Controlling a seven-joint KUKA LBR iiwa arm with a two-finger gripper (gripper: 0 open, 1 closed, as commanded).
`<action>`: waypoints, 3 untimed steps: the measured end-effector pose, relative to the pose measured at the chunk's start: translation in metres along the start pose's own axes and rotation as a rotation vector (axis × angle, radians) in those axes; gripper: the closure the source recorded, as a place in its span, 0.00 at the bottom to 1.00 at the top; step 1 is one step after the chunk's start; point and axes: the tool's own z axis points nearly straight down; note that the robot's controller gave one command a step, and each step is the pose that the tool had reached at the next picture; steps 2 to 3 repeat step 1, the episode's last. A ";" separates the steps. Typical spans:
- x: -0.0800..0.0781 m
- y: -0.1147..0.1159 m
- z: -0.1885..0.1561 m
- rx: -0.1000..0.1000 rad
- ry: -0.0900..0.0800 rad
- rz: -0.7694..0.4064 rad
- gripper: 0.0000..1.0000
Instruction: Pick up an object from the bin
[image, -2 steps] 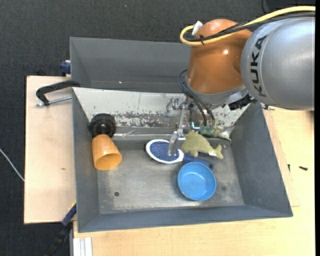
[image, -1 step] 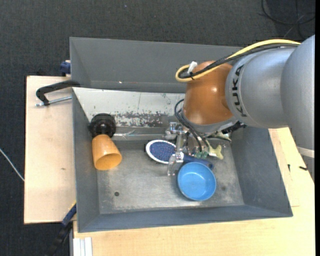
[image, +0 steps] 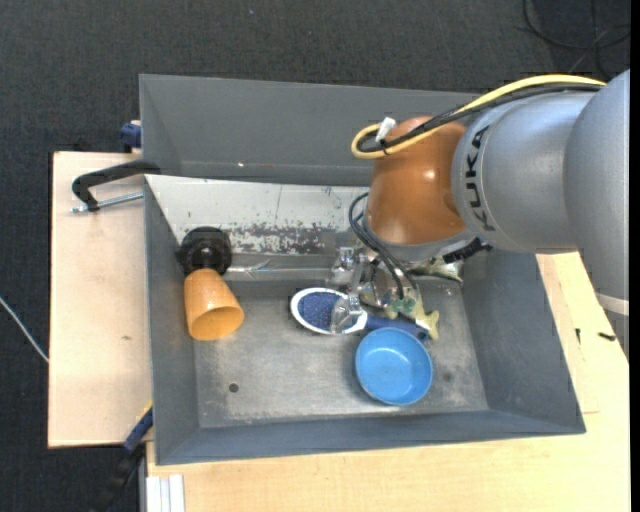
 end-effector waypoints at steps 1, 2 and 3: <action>0.007 -0.008 -0.140 0.001 -0.010 -0.037 1.00; 0.007 -0.008 -0.140 0.001 -0.010 -0.037 1.00; 0.007 -0.008 -0.140 0.001 -0.010 -0.037 1.00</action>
Offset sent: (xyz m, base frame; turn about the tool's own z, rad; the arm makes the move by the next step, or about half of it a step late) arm -0.0098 -0.0091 0.1347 -0.0378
